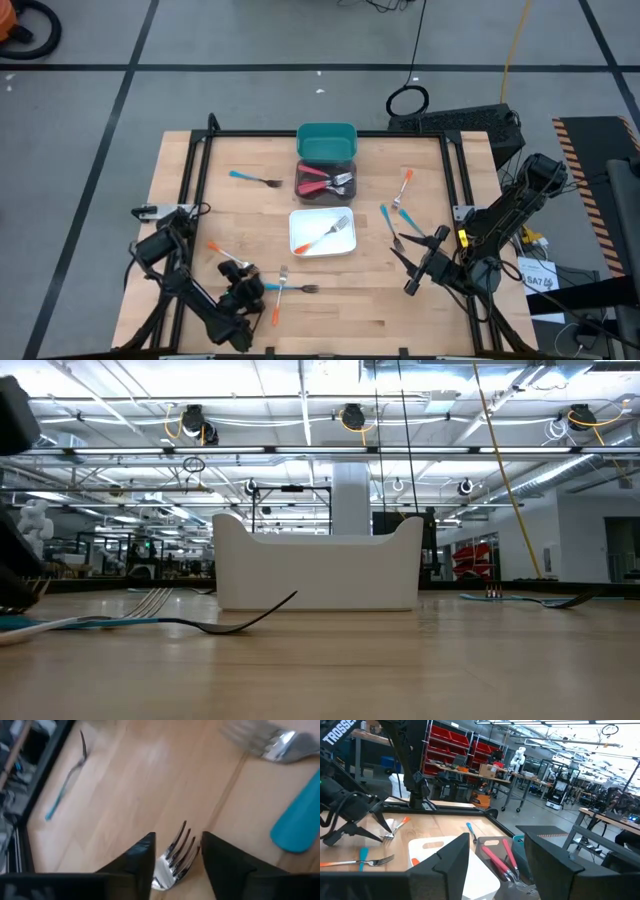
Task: Sort silverware by color (type)
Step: Put the left orange fork into the white bin
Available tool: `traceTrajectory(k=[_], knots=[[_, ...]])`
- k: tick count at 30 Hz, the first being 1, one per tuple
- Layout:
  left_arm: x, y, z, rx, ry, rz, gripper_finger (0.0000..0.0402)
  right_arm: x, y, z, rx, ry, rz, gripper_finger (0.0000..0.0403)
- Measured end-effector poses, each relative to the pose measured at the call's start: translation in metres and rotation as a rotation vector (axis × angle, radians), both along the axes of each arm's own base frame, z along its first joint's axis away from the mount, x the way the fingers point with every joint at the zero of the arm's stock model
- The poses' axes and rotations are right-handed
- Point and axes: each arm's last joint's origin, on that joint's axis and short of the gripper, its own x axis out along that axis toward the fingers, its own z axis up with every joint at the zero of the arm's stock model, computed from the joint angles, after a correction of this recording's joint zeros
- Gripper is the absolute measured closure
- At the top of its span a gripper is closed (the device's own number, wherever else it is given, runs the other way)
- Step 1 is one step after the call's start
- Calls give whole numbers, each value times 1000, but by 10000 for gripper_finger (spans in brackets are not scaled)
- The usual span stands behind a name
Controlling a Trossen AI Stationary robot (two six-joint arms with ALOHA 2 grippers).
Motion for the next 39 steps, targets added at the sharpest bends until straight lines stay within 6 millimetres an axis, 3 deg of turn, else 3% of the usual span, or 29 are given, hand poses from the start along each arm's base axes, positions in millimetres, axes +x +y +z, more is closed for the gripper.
traceTrajectory(k=[11, 18, 24, 31, 39], knots=[[9, 9, -1, -1, 25, 41, 387, 0, 0, 0, 0, 0, 0, 218], [18, 5, 13, 45, 56, 43, 398, 0, 0, 0, -2, 2, 0, 218], [45, -7, 57, 55, 26, 18, 399, 0, 1, -1, -1, -1, 19, 218], [86, -15, 117, 13, -102, -106, 400, 4, 5, -4, 22, -17, 221, 218], [120, -13, 198, 4, -284, -207, 400, 6, 10, -6, 9, -9, 408, 218]])
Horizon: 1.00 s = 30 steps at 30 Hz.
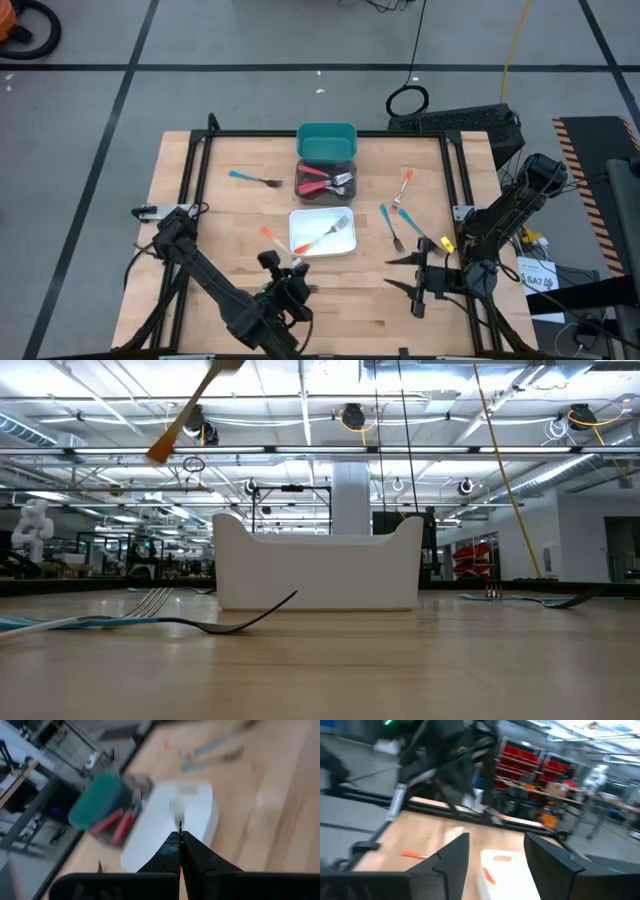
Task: Sort silverware by color (type)
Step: Put the left orange fork into the white bin
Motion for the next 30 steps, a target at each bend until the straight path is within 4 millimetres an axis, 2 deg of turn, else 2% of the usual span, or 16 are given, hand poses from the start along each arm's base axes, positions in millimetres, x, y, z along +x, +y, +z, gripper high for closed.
traceTrajectory(k=[3, 6, 11, 20, 27, 30], knots=[[6, 1, 24, -10, -46, -35, 400, 0, 2, 0, -1, -1, 57, 218], [13, -1, 36, -28, -102, -67, 401, 0, 3, 0, 0, -3, 94, 218], [27, -9, 39, -39, -156, -133, 401, 11, 8, 2, 18, -2, 103, 218], [39, -18, 46, -52, -202, -224, 401, 51, 35, 1, -162, 56, 58, 218], [46, -30, 45, -94, -209, -318, 401, 65, 34, -1, -173, 71, 31, 218], [53, -36, 46, -122, -228, -382, 401, 69, 33, -3, -165, 83, 98, 218]])
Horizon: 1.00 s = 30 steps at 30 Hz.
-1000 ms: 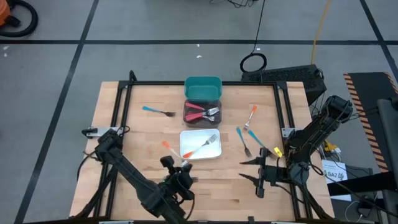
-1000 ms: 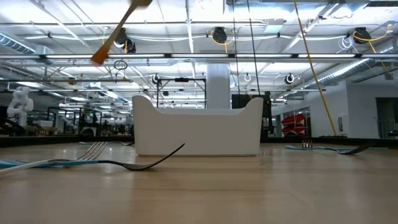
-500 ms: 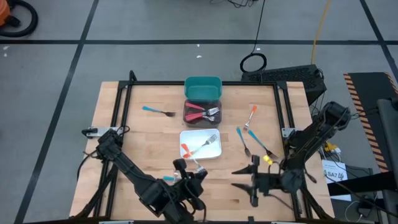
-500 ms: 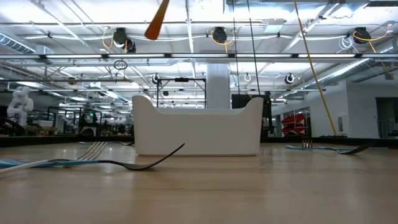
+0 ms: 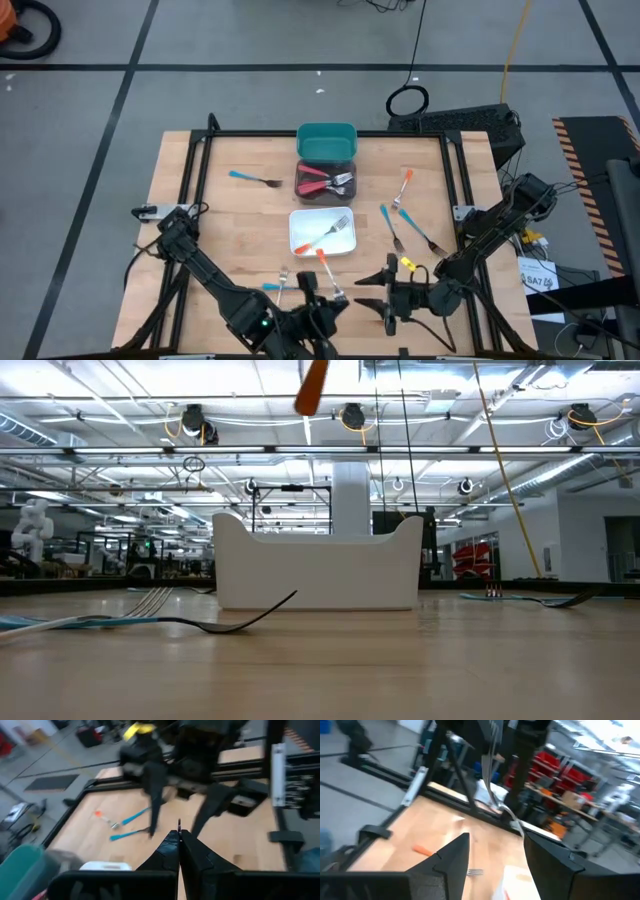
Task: Sort silverware by color (type)
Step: Put the left orange fork into the white bin
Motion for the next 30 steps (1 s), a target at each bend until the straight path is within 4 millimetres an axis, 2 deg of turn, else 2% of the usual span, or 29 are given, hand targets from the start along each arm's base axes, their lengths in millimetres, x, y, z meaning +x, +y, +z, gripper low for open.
traceTrajectory(k=[3, 10, 16, 22, 26, 30], knots=[[2, -4, 2, 1, -15, -44, 401, 2, -1, 0, 8, 4, 53, 218], [4, -5, 3, -13, -25, -57, 401, 5, -4, 0, 15, 7, 41, 216], [16, -10, -4, -24, -40, -115, 401, 8, -7, -1, 27, 10, 35, 196], [21, -7, -2, -17, -61, -116, 401, 11, -8, -2, 47, 26, 103, 182], [21, -7, -2, -19, -65, -118, 401, 13, -10, -2, 54, 26, 105, 196], [21, -8, -1, -22, -74, -119, 401, 14, -12, -2, 53, 25, 95, 230]])
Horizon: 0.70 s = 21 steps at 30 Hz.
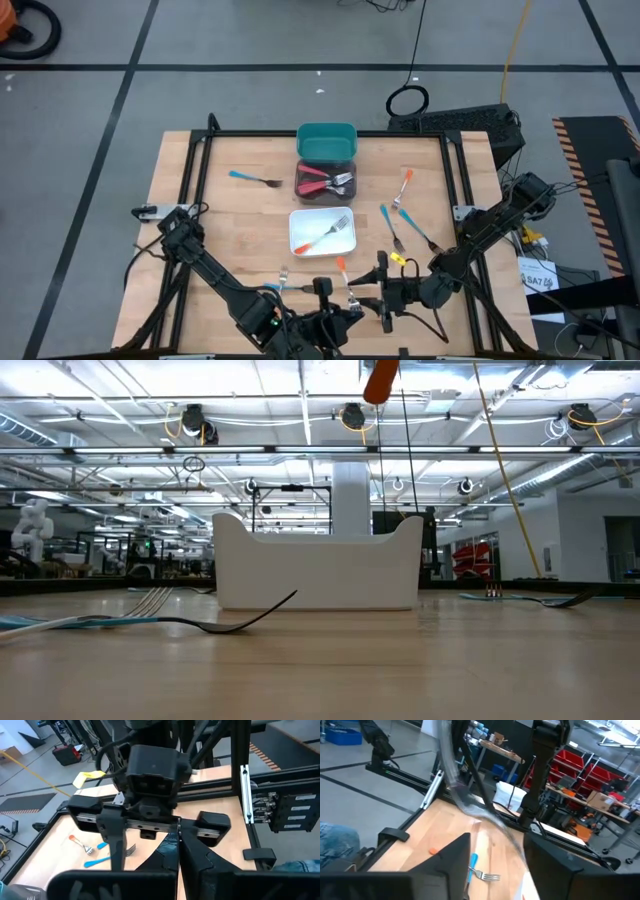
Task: Sort silverware by color (type)
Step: Put the left orange fork into the white bin
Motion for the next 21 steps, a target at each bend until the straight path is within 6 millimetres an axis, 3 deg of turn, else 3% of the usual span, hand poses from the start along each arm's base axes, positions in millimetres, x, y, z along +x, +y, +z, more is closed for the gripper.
traceTrajectory(k=[13, 17, 21], knots=[[0, 0, 0, -15, -5, 6, 401, 5, -6, -1, -10, 7, -25, 387], [0, 0, 0, -13, -7, 10, 395, 4, -6, -2, -12, 11, -24, 394], [-1, 0, 0, 19, 3, 9, 356, 4, -5, -2, -2, 12, -14, 398]])
